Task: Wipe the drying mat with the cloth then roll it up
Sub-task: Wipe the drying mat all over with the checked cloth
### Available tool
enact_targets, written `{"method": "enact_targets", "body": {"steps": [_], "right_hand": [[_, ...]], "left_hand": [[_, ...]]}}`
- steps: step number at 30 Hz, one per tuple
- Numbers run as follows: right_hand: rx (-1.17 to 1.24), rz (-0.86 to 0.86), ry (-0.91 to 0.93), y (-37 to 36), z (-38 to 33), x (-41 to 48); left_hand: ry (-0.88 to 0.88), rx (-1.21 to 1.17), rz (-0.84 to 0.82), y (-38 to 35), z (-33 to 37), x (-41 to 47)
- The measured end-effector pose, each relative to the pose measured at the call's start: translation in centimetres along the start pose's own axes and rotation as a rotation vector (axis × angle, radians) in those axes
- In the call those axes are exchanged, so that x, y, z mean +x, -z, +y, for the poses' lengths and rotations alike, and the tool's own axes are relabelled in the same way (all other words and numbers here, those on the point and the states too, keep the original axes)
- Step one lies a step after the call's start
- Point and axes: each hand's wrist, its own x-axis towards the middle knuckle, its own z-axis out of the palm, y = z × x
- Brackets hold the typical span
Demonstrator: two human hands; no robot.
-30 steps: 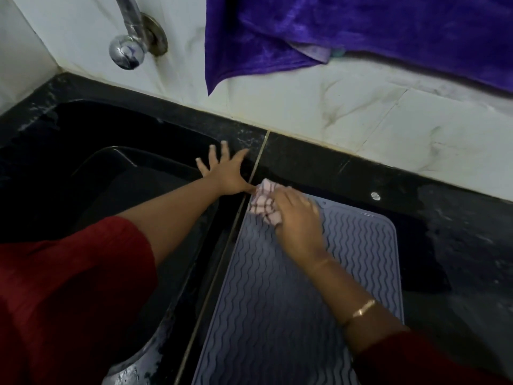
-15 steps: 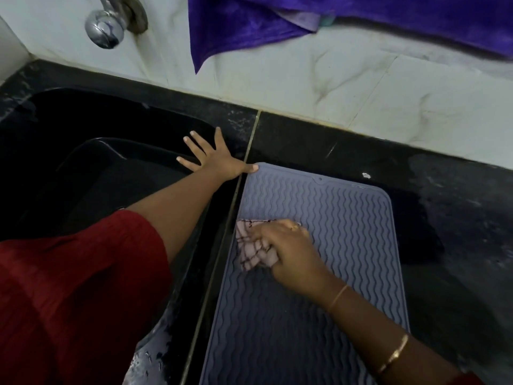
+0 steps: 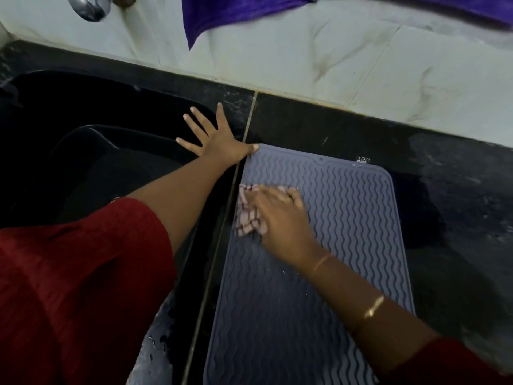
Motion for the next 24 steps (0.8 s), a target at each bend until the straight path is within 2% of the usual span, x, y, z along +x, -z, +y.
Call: {"method": "enact_targets", "body": {"steps": [4, 7, 9, 10, 12, 14, 16, 21, 24], "right_hand": [[0.148, -0.061, 0.086, 0.0, -0.2, -3.2], [0.395, 0.090, -0.013, 1.6, 0.4, -0.2], [0.308, 0.199, -0.124, 2.5, 1.3, 3.0], [0.225, 0.181, -0.179, 2.7, 1.7, 4.5], [0.072, 0.038, -0.244, 2.7, 2.0, 6.3], [-0.038, -0.030, -0.177, 1.9, 1.6, 6.2], [-0.039, -0.025, -0.076, 1.3, 0.8, 4.5], [0.091, -0.045, 0.086, 0.1, -1.2, -2.1], [0.299, -0.073, 0.110, 0.7, -1.2, -3.6]], "left_hand": [[-0.080, 0.050, 0.095, -1.0, 0.3, -0.5], [-0.189, 0.086, 0.214, -2.3, 0.1, -1.2], [-0.160, 0.073, 0.187, -2.1, -0.2, -0.8], [-0.100, 0.057, 0.139, -1.9, -0.5, -0.5], [0.014, 0.029, 0.027, -1.3, -0.9, 0.1], [0.050, 0.025, -0.028, -0.6, -0.8, 0.6], [0.020, 0.033, -0.016, -0.3, -0.5, 0.8], [-0.015, 0.034, 0.005, 0.0, -0.4, 0.4], [-0.042, 0.066, 0.039, -0.1, -0.4, -0.2]]}}
